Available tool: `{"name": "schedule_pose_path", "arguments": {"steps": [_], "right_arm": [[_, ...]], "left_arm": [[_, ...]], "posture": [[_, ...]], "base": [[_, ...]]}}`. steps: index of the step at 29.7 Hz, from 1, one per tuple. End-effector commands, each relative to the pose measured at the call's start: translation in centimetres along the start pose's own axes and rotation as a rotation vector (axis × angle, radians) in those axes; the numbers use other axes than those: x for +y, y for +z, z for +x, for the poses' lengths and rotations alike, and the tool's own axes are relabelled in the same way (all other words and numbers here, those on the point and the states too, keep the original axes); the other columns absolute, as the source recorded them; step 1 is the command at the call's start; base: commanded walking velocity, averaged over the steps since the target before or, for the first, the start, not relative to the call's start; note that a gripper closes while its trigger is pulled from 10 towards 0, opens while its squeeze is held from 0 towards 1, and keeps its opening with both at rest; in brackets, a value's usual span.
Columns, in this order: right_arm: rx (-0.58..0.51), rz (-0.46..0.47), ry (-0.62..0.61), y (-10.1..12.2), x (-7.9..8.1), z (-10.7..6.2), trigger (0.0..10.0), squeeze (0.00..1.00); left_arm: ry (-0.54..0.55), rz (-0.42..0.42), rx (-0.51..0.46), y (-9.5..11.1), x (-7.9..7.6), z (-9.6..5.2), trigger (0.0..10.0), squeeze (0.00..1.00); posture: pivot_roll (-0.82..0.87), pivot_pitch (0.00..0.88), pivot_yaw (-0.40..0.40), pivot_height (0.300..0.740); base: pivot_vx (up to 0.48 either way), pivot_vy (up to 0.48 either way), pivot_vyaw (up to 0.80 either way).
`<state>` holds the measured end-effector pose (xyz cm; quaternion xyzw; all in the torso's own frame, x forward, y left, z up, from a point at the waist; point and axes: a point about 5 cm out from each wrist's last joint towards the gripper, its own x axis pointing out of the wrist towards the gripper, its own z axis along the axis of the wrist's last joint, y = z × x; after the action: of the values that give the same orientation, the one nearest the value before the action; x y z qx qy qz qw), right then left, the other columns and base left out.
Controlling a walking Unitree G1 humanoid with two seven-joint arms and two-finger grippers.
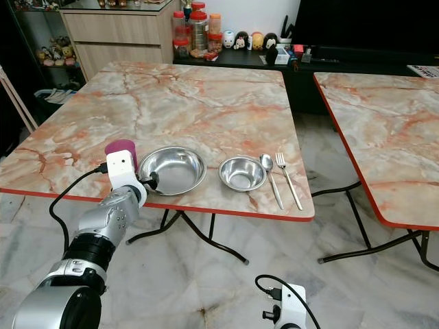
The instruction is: Setting the table
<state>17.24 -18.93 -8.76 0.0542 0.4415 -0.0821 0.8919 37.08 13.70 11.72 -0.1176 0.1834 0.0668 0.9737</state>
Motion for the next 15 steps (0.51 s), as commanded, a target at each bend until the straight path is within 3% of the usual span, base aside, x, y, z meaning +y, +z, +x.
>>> {"name": "schedule_pose_path", "arguments": {"steps": [1,8,15], "right_arm": [[0.004,0.008,-0.007,0.0,-0.2,0.0,10.0,0.00],[0.004,0.009,-0.005,0.0,-0.1,0.0,10.0,0.00],[0.005,0.014,-0.006,0.0,-0.1,0.0,10.0,0.00]], "left_arm": [[-0.004,-0.011,-0.001,0.4,-0.4,0.2,10.0,0.00],[-0.058,-0.074,0.068,-0.6,-1.5,0.4,10.0,0.00],[-0.019,-0.067,0.077,-0.9,-1.4,0.5,10.0,0.00]], "posture": [[0.03,0.000,-0.023,0.740],[0.03,0.000,-0.017,0.740],[0.02,0.000,-0.015,0.740]], "base": [[0.000,0.000,0.00],[0.000,0.000,0.00],[0.000,0.000,0.00]]}}
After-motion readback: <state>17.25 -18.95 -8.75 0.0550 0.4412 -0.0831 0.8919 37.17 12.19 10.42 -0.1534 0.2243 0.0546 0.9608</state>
